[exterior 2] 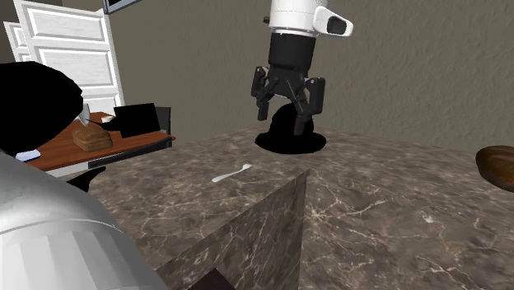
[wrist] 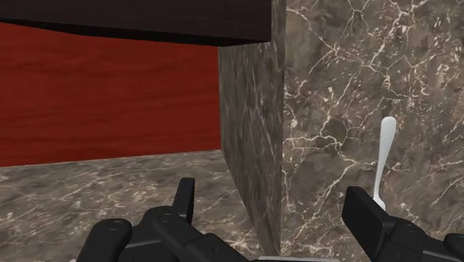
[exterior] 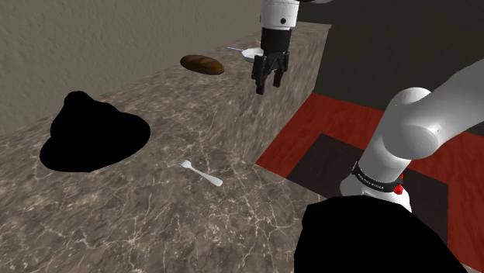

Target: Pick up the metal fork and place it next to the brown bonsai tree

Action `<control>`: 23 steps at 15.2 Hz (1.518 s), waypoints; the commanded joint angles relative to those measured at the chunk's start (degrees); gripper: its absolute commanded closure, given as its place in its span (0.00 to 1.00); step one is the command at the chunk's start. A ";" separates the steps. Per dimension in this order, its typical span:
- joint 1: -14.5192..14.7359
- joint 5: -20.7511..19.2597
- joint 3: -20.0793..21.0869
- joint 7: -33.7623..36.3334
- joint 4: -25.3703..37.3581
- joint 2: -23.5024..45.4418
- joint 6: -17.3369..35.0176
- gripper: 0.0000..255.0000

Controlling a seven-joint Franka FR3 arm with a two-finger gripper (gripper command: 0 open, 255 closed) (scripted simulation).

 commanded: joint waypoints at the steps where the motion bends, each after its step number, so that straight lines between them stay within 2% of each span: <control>1: 0.93 1.38 1.97 1.63 -0.36 2.49 2.95 0.00; 7: 2.80 3.66 7.05 5.63 1.87 12.78 11.14 0.00; 12: 4.09 3.77 10.89 9.38 5.61 22.53 17.32 0.00; 18: 5.99 1.19 14.38 14.81 12.24 35.25 23.43 0.00; 22: 8.01 -1.76 15.46 18.66 17.75 43.77 26.26 0.00; 23: 8.20 -1.89 15.43 18.76 17.51 44.25 26.99 0.00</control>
